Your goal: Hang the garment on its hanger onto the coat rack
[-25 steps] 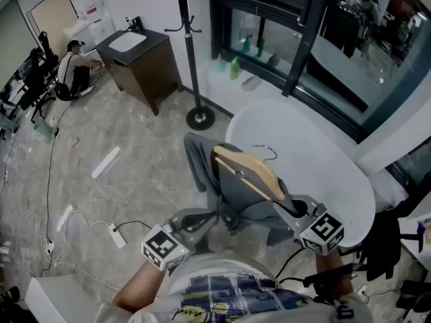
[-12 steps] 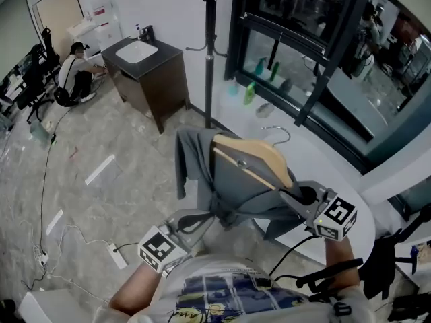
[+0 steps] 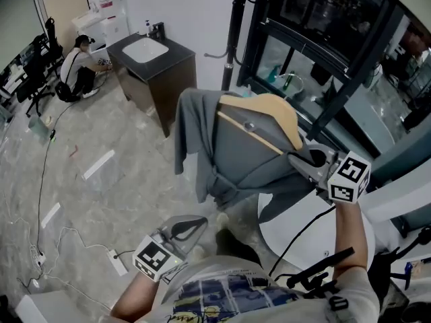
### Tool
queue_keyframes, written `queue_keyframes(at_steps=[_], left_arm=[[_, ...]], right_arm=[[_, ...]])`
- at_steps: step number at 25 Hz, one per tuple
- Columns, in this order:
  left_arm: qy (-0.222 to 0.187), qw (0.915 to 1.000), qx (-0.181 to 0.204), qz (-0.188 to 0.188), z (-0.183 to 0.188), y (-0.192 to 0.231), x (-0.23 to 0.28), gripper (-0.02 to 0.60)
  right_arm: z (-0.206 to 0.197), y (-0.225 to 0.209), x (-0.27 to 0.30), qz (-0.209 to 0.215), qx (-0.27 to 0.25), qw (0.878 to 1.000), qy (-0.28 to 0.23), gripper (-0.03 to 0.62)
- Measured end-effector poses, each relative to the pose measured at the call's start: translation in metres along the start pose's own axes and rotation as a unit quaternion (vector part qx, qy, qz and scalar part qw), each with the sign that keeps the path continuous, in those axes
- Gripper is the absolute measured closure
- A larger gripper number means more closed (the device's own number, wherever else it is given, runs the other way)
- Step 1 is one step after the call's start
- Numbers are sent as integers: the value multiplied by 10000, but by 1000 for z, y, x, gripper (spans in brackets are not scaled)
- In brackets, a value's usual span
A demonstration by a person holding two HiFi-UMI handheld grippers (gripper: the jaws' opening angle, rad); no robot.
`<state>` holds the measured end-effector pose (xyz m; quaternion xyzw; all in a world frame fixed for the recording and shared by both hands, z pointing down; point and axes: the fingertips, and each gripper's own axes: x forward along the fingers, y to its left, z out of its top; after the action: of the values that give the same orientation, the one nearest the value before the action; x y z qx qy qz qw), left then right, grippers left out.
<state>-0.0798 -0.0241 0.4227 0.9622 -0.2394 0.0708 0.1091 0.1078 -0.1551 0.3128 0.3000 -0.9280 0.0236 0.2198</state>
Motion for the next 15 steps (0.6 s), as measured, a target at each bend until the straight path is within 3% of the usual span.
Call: queue_keyframes(at_steps=[15], left_arm=[[-196,9969,21,766,67,144,93,578]], right_arm=[[79,-224,131,708,-551,9959,120,582]])
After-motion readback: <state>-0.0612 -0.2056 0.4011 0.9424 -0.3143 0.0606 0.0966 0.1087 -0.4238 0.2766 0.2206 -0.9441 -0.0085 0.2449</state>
